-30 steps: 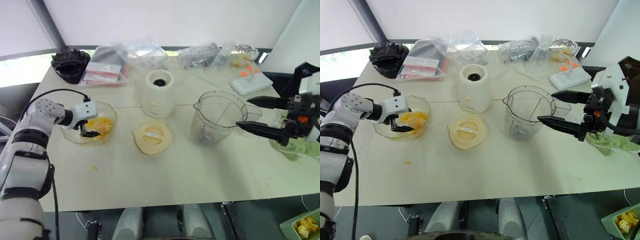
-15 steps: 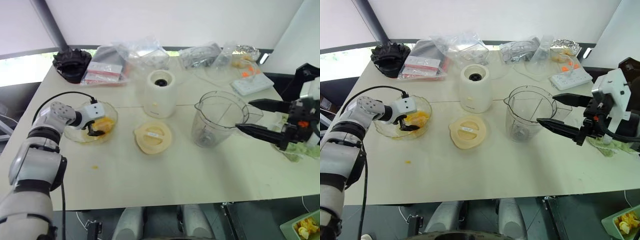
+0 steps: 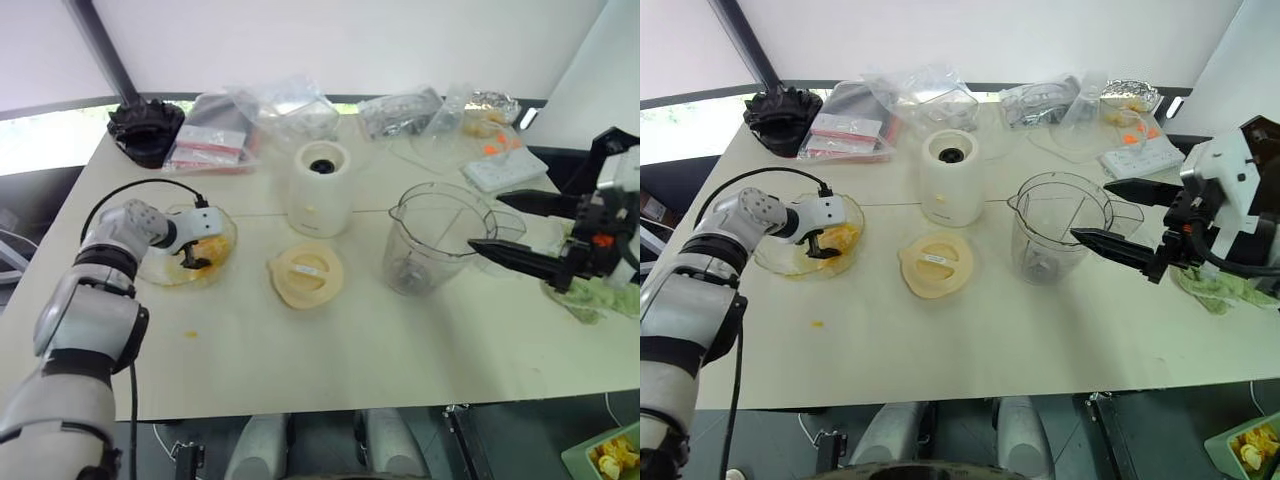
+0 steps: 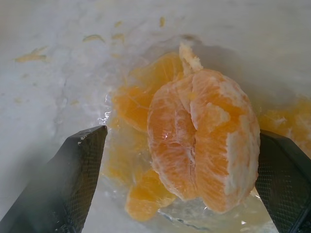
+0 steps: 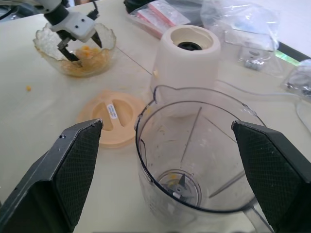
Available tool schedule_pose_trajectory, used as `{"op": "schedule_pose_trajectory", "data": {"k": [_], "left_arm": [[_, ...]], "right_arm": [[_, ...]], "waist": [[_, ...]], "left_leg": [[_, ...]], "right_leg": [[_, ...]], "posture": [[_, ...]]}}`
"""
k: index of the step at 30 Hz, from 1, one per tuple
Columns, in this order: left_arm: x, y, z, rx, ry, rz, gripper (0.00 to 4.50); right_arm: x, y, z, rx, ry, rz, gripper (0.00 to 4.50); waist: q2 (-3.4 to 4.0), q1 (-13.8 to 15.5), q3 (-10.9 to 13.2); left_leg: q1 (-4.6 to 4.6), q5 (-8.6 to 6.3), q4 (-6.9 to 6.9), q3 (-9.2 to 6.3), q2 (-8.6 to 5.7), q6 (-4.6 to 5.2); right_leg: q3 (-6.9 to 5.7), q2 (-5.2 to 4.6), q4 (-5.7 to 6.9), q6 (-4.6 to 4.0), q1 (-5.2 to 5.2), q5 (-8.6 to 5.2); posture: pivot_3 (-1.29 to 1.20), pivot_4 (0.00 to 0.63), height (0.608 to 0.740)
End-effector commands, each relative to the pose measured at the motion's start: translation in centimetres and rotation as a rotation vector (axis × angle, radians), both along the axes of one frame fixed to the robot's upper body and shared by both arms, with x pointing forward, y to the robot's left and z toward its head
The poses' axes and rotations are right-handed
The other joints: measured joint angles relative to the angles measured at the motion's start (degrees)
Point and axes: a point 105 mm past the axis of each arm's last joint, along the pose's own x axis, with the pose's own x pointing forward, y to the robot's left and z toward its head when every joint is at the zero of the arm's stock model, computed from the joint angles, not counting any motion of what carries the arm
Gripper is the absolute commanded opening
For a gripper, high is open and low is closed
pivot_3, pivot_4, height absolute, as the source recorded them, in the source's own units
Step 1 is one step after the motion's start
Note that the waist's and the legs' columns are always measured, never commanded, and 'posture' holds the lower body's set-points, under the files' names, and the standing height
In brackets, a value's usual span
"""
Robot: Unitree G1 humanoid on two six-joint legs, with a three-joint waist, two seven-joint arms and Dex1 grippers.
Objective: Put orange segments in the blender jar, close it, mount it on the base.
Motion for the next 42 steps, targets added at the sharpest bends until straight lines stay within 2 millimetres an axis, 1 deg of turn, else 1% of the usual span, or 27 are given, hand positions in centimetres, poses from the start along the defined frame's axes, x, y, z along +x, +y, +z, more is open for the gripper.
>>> {"op": "schedule_pose_trajectory", "data": {"k": [1, 5, 9, 12, 14, 15, 16, 22, 25, 27, 30, 33, 35, 38, 40, 42], "left_arm": [[-0.2, 0.2, -1.1, 0.031, 0.029, 0.028, 4.5], [-0.2, -0.1, -1.4, 0.013, 0.029, 0.042, 4.5], [-0.2, -0.1, -1.5, -0.004, 0.029, 0.054, 4.5], [-0.2, -0.2, -1.5, -0.02, 0.027, 0.059, 3.68], [-0.2, -0.2, -1.5, -0.025, 0.024, 0.064, 2.67], [-0.2, -0.2, -1.5, -0.031, 0.032, 0.065, 2.29], [-0.2, -0.3, -1.5, -0.031, 0.033, 0.065, 1.81], [-0.1, -0.5, -1.4, -0.042, 0.03, 0.067, 1.81], [0.1, -0.4, -1.1, -0.056, 0.014, 0.074, 1.81], [0.3, -0.1, -0.3, -0.076, -0.016, 0.089, 1.81], [0.9, 0.4, 1.4, -0.147, -0.083, 0.136, 1.81], [0.9, 1.1, 2.4, -0.22, -0.103, 0.167, 1.81], [0.6, 1.8, 2.8, -0.254, -0.106, 0.186, 1.81], [0.2, 2.7, 2.8, -0.272, -0.101, 0.208, 1.81], [0.0, 2.9, 2.8, -0.283, -0.1, 0.219, 1.81], [0.1, 3.0, 3.2, -0.333, -0.113, 0.238, 1.81]], "right_arm": [[0.3, 0.1, 1.6, -0.024, -0.055, 0.018, 4.45], [0.7, 0.4, 2.2, -0.034, -0.069, 0.034, 4.45], [1.0, 0.5, 2.4, -0.037, -0.078, 0.036, 4.45], [1.1, 0.6, 2.5, -0.038, -0.083, 0.036, 4.5], [1.2, 0.7, 2.5, -0.038, -0.085, 0.036, 4.5], [1.2, 0.7, 2.5, -0.038, -0.084, 0.037, 4.5], [1.1, 0.7, 2.4, -0.038, -0.084, 0.038, 4.5], [1.2, 0.8, 2.5, -0.037, -0.088, 0.04, 4.5], [1.4, 0.8, 2.5, -0.037, -0.09, 0.039, 4.5], [1.5, 0.9, 2.5, -0.036, -0.092, 0.041, 4.5], [1.6, 1.1, 2.5, -0.033, -0.092, 0.045, 4.5], [1.8, 1.1, 2.4, -0.03, -0.09, 0.051, 4.5], [1.9, 1.1, 2.3, -0.028, -0.087, 0.055, 4.5], [2.1, 1.2, 2.2, -0.027, -0.083, 0.064, 4.5], [2.2, 1.2, 2.2, -0.027, -0.083, 0.07, 4.5], [2.4, 1.3, 2.3, -0.028, -0.087, 0.078, 4.5]], "waist": [[0.05, 0.18, -0.03], [0.14, 0.67, -0.11], [0.17, 1.12, -0.12], [0.17, 1.08, -0.12], [0.15, 1.03, -0.11], [0.13, 1.01, -0.1], [0.11, 1.0, -0.09], [0.11, 1.0, -0.09], [0.11, 1.0, -0.09], [0.1, 1.01, -0.08], [0.0, 0.99, -0.01], [-0.1, 0.87, 0.04], [-0.11, 0.78, 0.05], [-0.11, 0.75, 0.05], [-0.11, 0.74, 0.05], [-0.13, 0.78, 0.07]], "left_leg": [[0.0, 0.0, 0.01, 0.0, 0.0, 0.0], [0.04, 0.0, 0.01, -0.01, 0.0, 0.0], [0.04, 0.0, 0.01, -0.01, 0.0, 0.0], [0.04, 0.0, 0.02, -0.01, -0.01, 0.0], [0.04, 0.0, 0.02, -0.01, 0.0, 0.0], [0.02, 0.0, 0.02, -0.01, 0.0, 0.0], [-0.02, 0.0, 0.02, 0.0, 0.0, 0.0], [-0.04, 0.0, 0.02, 0.0, -0.01, 0.0], [-0.04, 0.0, 0.02, 0.0, -0.01, 0.0], [-0.04, 0.0, 0.02, 0.0, -0.01, 0.0], [-0.07, 0.0, 0.02, 0.0, 0.0, 0.0], [-0.12, 0.0, 0.02, 0.0, 0.0, 0.0], [-0.12, 0.0, 0.02, 0.02, 0.0, 0.0], [-0.12, 0.0, 0.02, 0.01, 0.0, 0.0], [-0.11, 0.0, 0.02, 0.03, 0.0, 0.0], [-0.12, 0.0, 0.02, 0.02, 0.0, 0.0]], "right_leg": [[0.0, 0.0, 0.0, 0.0, 0.0, 0.0], [0.0, 0.0, 0.01, 0.01, 0.04, -0.01], [0.0, 0.0, 0.01, 0.0, 0.04, -0.01], [0.0, 0.0, 0.01, 0.0, 0.04, -0.01], [0.0, 0.01, 0.02, 0.0, 0.03, -0.01], [0.0, 0.01, 0.01, 0.0, 0.01, -0.01], [0.0, 0.01, 0.0, 0.0, -0.02, 0.0], [0.0, 0.01, 0.0, 0.0, -0.04, 0.0], [0.0, 0.01, 0.0, 0.0, -0.04, 0.0], [0.0, 0.01, 0.0, 0.0, -0.04, 0.0], [0.0, 0.01, 0.0, 0.0, -0.09, 0.0], [0.0, 0.01, 0.0, 0.0, -0.15, 0.0], [0.01, 0.0, 0.0, 0.0, -0.16, 0.0], [0.0, 0.01, 0.01, 0.0, -0.16, 0.0], [0.0, 0.0, 0.0, 0.0, -0.16, 0.0], [0.0, 0.0, 0.0, 0.0, -0.16, 0.0]], "posture": [[0.0, 0.15, 0.74], [0.0, 0.15, 0.74], [0.0, 0.15, 0.74], [0.0, 0.15, 0.74], [0.0, 0.15, 0.74], [0.0, 0.15, 0.74], [0.0, 0.15, 0.74], [0.0, 0.15, 0.74], [0.0, 0.15, 0.74], [0.0, 0.15, 0.74], [0.0, 0.15, 0.74], [0.0, 0.15, 0.74], [0.0, 0.15, 0.74], [0.0, 0.15, 0.74], [0.0, 0.15, 0.74], [0.0, 0.15, 0.74]]}}
